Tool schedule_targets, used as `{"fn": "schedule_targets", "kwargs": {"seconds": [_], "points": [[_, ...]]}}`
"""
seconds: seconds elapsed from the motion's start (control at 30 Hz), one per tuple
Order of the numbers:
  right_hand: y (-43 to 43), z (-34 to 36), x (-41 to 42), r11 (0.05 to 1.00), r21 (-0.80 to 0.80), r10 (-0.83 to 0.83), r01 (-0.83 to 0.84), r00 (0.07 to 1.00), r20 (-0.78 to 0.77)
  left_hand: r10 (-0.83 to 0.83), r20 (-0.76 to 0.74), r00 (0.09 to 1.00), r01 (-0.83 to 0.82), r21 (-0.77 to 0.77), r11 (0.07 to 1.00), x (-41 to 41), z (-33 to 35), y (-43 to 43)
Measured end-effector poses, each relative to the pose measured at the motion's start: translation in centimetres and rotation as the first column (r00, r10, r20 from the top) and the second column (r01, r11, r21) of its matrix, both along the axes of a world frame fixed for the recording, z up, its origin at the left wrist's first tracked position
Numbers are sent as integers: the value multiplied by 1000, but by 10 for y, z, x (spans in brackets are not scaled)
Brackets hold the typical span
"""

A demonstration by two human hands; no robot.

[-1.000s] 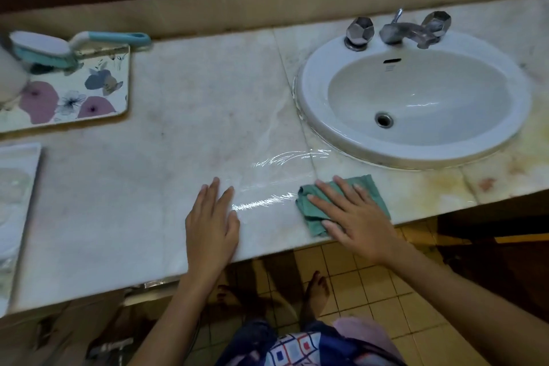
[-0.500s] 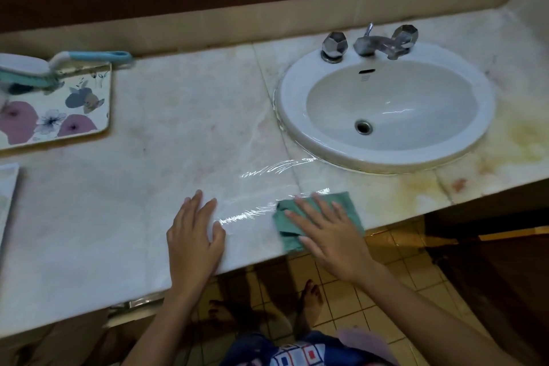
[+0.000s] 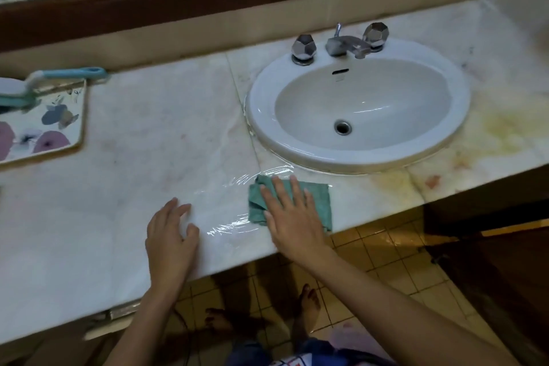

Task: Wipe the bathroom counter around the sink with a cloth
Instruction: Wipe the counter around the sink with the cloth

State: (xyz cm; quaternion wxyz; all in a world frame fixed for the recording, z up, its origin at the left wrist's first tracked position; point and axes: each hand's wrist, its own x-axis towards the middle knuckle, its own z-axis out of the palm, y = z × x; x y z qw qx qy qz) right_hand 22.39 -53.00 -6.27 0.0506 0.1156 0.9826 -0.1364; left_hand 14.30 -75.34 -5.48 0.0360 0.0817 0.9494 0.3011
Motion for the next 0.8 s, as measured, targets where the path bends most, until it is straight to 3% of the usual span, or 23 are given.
{"fn": "schedule_targets", "kwargs": {"seconds": [0.13, 0.27, 0.47, 0.6, 0.8], "points": [[8, -1, -53, 979, -13, 204, -204, 979, 1, -60, -17, 998, 61, 39, 997, 9, 5, 41], [43, -3, -40, 977, 15, 214, -213, 975, -58, -90, -24, 996, 92, 51, 994, 22, 7, 80], [115, -11, 50, 993, 95, 72, -63, 993, -95, -214, -20, 977, 215, 39, 976, 35, 0, 117], [179, -13, 103, 987, 84, -135, 140, 988, -69, -279, -30, 960, 281, 79, 956, 31, 3, 145], [208, -13, 99, 862, -18, -506, 506, 858, -89, -465, -94, 880, 475, 195, 858, 30, 17, 205]]}}
